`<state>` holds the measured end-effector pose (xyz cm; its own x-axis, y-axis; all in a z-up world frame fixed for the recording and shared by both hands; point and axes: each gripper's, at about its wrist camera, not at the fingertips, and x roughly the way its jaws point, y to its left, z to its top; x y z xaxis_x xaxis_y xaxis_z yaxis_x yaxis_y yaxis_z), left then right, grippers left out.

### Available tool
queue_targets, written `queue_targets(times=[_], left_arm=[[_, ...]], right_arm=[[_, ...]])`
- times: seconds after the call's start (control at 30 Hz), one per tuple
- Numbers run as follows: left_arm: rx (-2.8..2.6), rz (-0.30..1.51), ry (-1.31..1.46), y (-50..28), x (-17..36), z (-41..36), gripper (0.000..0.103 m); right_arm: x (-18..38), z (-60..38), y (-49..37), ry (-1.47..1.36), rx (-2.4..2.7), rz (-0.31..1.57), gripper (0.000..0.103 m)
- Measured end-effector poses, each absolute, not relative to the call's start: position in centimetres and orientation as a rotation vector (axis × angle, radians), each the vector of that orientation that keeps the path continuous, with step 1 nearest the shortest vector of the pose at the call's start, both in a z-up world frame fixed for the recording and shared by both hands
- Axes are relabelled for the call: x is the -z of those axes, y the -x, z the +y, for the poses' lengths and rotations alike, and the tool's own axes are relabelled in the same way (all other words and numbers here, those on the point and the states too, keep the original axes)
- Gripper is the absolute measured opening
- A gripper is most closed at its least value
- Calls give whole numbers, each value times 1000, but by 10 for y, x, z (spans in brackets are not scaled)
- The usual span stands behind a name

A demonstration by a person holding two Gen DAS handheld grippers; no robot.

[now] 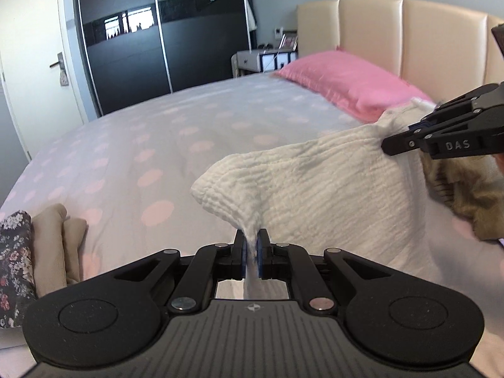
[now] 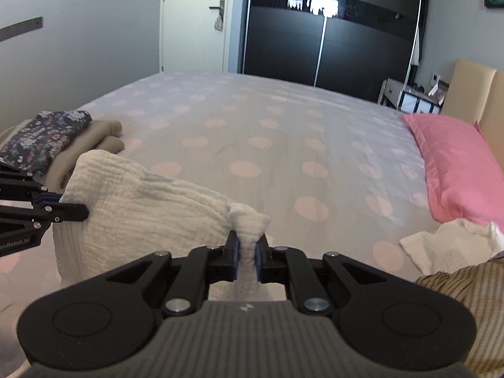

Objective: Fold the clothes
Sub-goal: 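Lay the white cloth flat on the bed and open both grippers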

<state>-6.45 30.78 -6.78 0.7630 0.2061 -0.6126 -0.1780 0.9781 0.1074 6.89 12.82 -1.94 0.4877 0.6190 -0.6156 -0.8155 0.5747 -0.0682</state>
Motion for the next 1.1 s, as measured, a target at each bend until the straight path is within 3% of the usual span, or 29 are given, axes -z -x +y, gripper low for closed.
queue_targets(times=[0.23,0.33,0.43,0.53,0.7,0.9,1.1], left_arm=[[-254,742,-39,36,108,318,5],[-261,772,-40,29,120,320,6],[-272,807,-29,25,129,327,10],[-289,822,-14,27,130,333,22],[-317,813,15,38,122,341,30],[-285,814,14,61,106,332,37],[-200,861,-36,103,102,304,37]], right_arm=[[66,158,-98,394,-853,665,13],[77,162,-106,376,-833,686,21],[83,160,-111,339,-807,707,41],[85,156,-116,320,-789,742,43],[82,137,-121,255,-755,822,43],[84,111,-107,245,-786,900,45],[90,80,-67,306,-839,946,47]])
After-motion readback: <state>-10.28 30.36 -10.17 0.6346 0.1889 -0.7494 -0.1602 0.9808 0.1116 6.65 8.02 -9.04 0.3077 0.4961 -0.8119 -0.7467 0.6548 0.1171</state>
